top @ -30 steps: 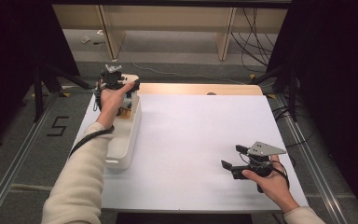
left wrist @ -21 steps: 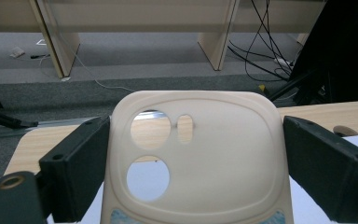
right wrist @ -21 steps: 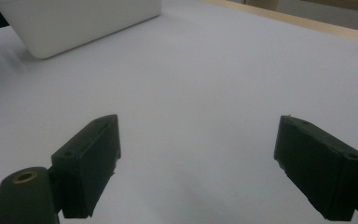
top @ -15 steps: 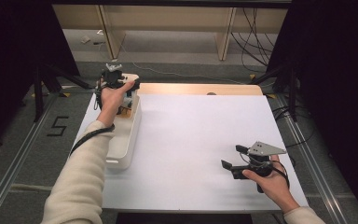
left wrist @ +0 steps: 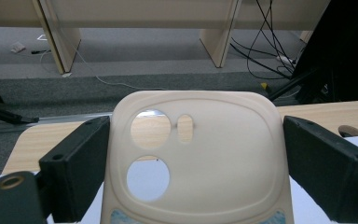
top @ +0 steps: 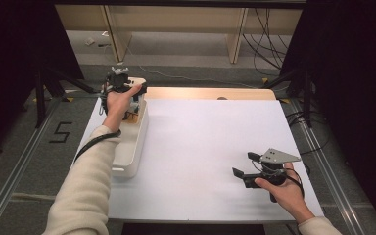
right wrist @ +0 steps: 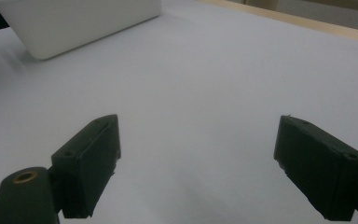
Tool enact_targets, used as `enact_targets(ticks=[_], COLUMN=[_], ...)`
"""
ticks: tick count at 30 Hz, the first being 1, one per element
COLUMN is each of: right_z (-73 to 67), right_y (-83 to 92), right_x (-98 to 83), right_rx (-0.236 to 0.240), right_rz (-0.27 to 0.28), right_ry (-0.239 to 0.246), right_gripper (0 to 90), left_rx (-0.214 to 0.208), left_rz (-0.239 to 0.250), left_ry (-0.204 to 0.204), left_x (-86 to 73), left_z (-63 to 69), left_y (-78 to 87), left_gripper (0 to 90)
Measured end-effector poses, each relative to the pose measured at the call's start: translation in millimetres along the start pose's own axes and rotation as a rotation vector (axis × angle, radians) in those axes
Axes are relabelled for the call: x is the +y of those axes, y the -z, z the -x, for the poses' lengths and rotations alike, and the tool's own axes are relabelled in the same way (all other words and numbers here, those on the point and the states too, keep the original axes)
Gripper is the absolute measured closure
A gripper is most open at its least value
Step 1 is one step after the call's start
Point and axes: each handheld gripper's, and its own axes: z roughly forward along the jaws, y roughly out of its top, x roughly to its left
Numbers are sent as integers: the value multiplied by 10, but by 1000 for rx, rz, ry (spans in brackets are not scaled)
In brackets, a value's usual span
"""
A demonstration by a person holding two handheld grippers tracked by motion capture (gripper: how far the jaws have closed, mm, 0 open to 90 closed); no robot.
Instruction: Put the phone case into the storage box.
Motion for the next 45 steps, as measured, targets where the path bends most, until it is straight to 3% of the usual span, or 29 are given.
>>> enact_targets(ticks=[45], right_z=[3], right_y=[2], right_x=[-2], right_rx=[-1], right_rz=[-1], right_ry=[3], right_gripper=[153], left_rx=[-8], left_rz=[-34], left_ry=[8], left_x=[-52], left_z=[-26], left_y=[-90], left_gripper=[103])
